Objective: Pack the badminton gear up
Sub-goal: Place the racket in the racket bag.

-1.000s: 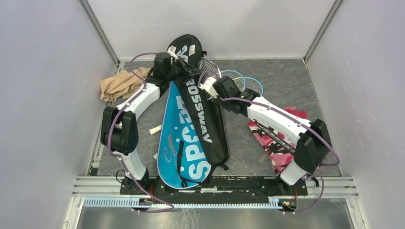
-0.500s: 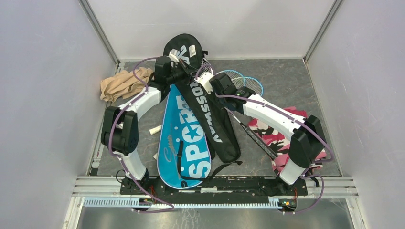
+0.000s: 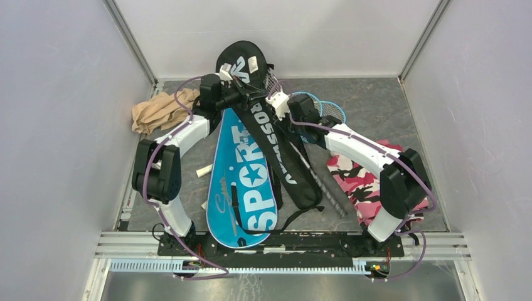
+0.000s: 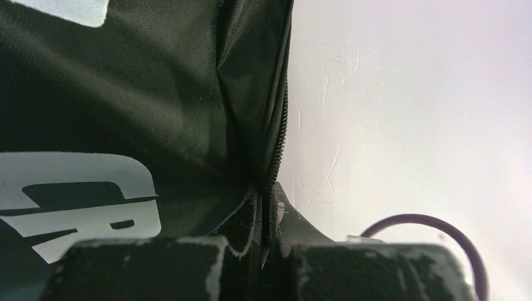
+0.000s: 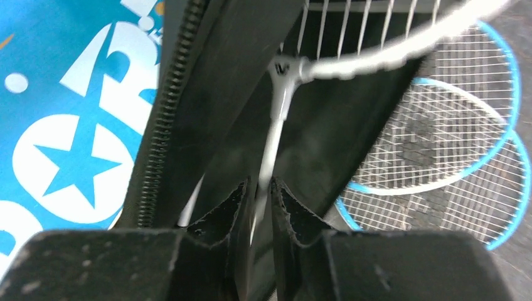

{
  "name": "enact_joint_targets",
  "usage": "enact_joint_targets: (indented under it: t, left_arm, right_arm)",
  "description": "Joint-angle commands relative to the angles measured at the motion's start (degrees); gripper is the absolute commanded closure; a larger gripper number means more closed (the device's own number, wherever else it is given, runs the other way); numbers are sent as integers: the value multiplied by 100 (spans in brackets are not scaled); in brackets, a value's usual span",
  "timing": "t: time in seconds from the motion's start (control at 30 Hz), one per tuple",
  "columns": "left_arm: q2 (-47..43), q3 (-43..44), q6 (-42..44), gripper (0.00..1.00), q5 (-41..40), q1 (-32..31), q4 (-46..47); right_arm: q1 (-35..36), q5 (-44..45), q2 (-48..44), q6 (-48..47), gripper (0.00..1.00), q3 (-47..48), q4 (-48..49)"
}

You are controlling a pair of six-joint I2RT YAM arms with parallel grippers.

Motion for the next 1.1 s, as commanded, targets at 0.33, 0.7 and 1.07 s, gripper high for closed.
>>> enact_joint_targets:
  t: [0.33,0.7,1.07]
  left_arm:
    - [-16,175,-273,98,452,38,708]
    - [176,421,-70,98,577,39,769]
    - [150,455,175,98,649,39,778]
  right_arm:
    - [-738,-1512,-872,-445,58,-1065,186]
    - [-1003,-2490,-2113,-1365,25,-2324,-706]
    - [-1046,-2886,-2056,-1767,27,-2917,-945]
